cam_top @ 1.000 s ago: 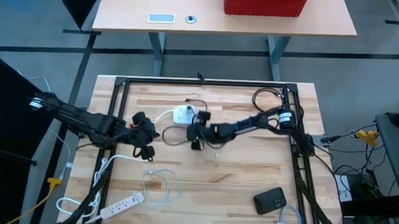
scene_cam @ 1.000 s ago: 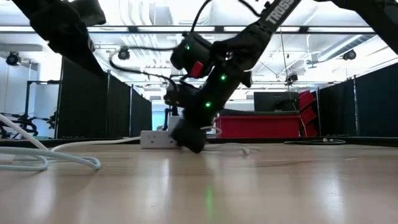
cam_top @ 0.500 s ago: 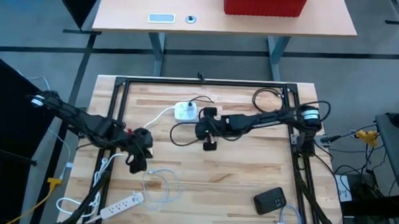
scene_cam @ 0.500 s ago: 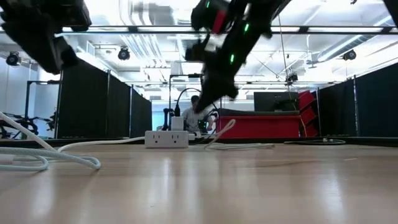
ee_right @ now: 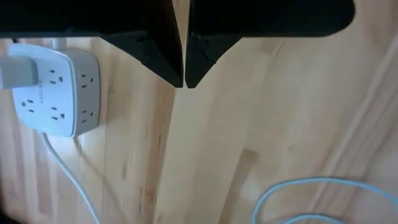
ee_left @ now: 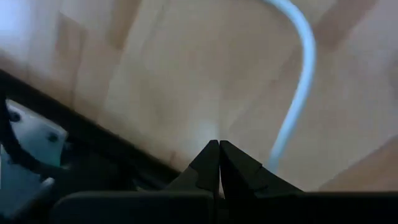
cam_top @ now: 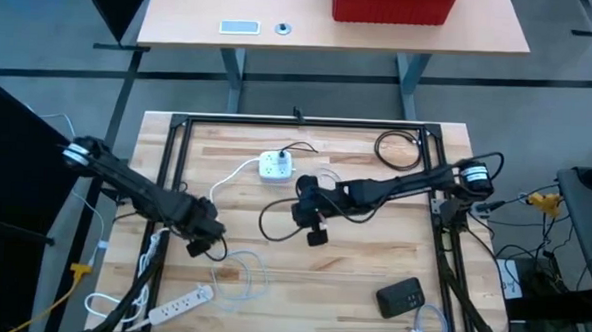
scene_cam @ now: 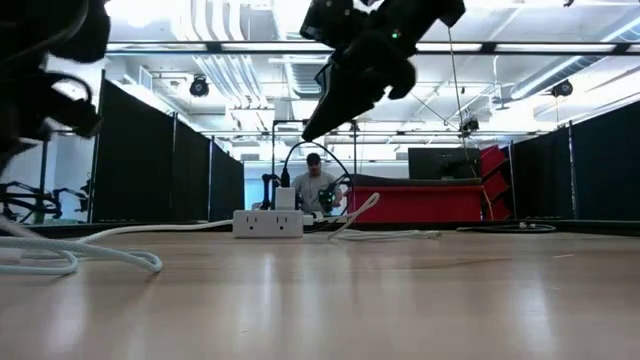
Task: Insert USB
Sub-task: Insert the black USB cable into the top white outlet extension
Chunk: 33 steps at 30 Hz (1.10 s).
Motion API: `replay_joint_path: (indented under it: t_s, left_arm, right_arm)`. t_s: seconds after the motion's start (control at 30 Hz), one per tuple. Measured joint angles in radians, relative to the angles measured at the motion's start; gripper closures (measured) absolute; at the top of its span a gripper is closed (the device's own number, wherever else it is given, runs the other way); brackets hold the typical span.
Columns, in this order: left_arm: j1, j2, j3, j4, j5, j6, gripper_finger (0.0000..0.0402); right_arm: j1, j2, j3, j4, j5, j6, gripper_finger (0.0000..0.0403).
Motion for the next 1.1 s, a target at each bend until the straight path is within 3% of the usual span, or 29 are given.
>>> replay_joint_path:
  t_s: [0.37,0.7,0.83,0.93,1.1]
  left_arm:
    - [-0.020,-0.030,0.008,-0.007,0.058,-0.007,0.0402]
    - [-0.020,-0.182,0.151,-0.214,-0.071,-0.127,0.0402]
    - [-0.020,-0.223,0.195,-0.273,-0.202,-0.162,0.0402]
    - [-0.020,-0.243,0.220,-0.207,-0.379,-0.116,0.0402]
    - [-0.020,-0.265,0.232,0.143,-0.688,0.193,0.0402]
  right_arm:
    - [0.050,-0.108,0.000,-0.181,0.059,0.025,0.0400]
    - [0.053,-0.183,-0.001,-0.356,0.160,0.103,0.0400]
    - [0.051,-0.186,-0.005,-0.473,0.209,0.171,0.0400]
    - [0.046,-0.186,-0.008,-0.574,0.250,0.233,0.0400]
    - [0.002,-0.187,-0.011,-0.729,0.408,0.368,0.0401]
